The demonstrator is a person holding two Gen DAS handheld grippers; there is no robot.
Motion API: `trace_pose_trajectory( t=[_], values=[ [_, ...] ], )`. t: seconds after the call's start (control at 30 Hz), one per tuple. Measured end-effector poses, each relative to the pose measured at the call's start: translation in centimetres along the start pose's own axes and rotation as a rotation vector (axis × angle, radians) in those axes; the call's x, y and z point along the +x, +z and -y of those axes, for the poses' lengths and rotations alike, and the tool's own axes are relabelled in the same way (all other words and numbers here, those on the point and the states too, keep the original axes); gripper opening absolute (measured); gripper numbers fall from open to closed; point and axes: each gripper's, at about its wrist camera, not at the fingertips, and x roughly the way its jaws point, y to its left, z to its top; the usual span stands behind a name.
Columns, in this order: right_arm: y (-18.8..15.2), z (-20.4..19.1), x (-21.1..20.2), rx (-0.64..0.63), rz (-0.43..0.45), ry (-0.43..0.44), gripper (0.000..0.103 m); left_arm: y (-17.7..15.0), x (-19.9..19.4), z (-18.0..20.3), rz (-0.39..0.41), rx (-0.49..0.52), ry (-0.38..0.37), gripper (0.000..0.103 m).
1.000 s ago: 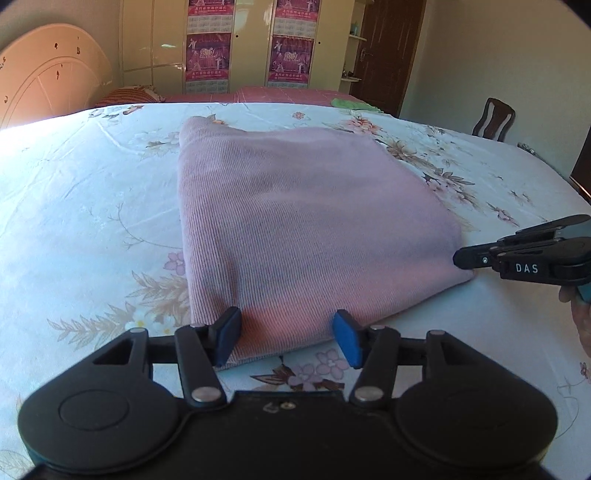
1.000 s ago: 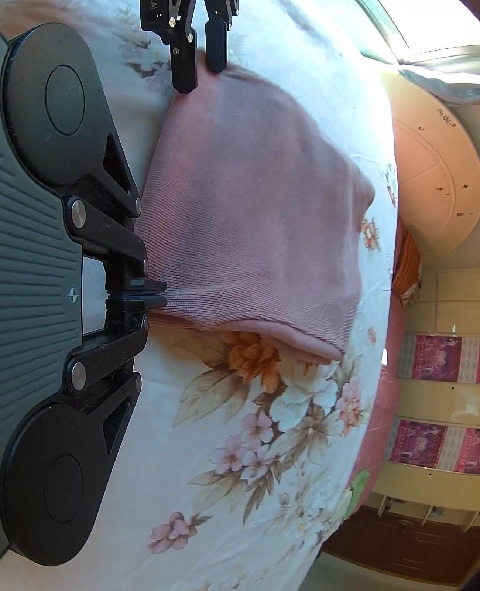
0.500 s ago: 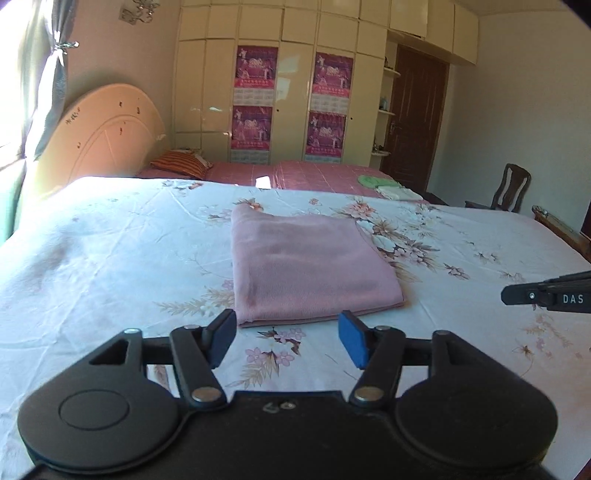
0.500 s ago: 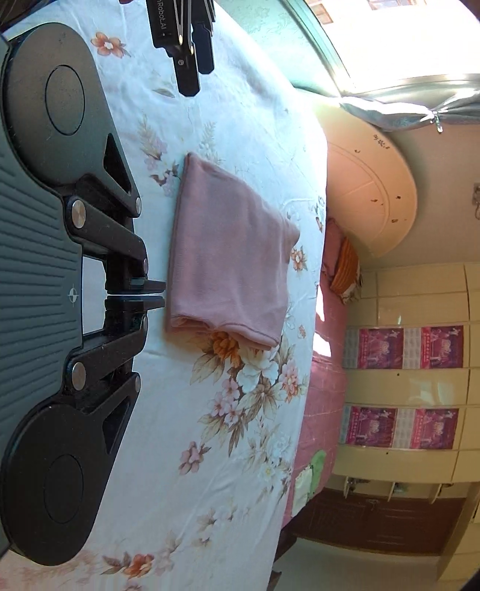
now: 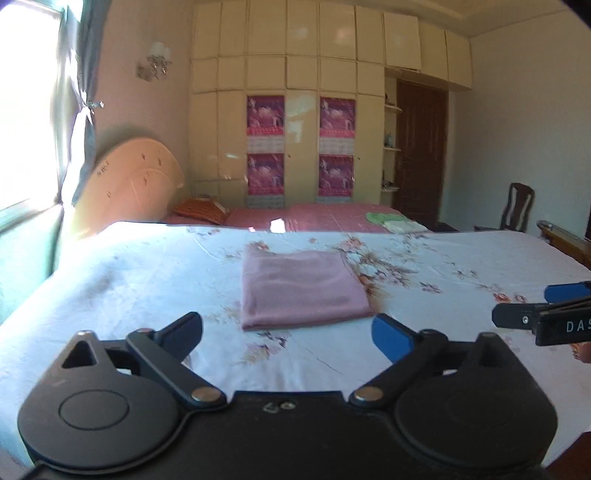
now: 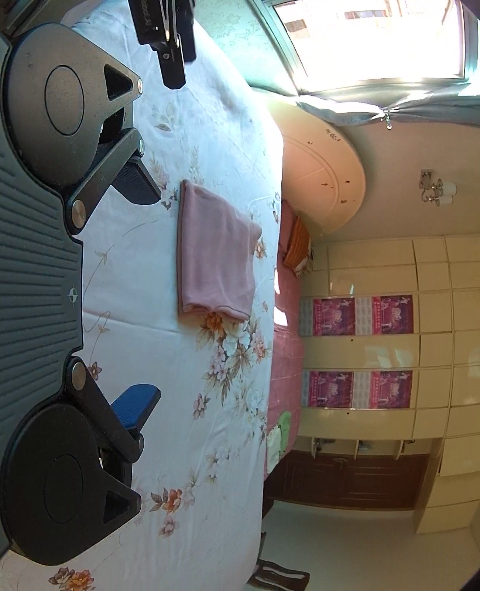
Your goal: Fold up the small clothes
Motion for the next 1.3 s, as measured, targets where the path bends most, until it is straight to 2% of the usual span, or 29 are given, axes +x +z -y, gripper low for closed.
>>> trace_pose_trajectory(
  t=[0.07, 0.2, 0.47, 0.73, 1.3],
  values=[
    [-0.1, -0.1, -1.0, -0.004, -0.005, -0.024, 0.102, 0.4, -0.8, 0.8, 0.000, 0.025, -0.016, 0.103],
    [-0.5, 0.1, -3.1, 0.006, 0.003, -0.038, 0.103, 0.4, -1.6, 1.8, -0.015, 0.006, -0.044, 0.103],
    [-0.9, 0.4, -5.7, 0.008, 0.027, -0.049, 0.103, -0.1, -3.2, 2.9, 0.008, -0.001, -0.077, 0.103],
    [-0.7, 0.4, -6.3, 0.007, 0.042, -0.042, 0.103, -0.2, -3.6, 2.8, 0.031, 0.006, -0.078, 0.103],
    [-0.4, 1.1, -6.5, 0.015, 0.046, -0.056, 0.103, 0.2, -3.3, 2.7, 0.029, 0.006, -0.085, 0.103]
  ],
)
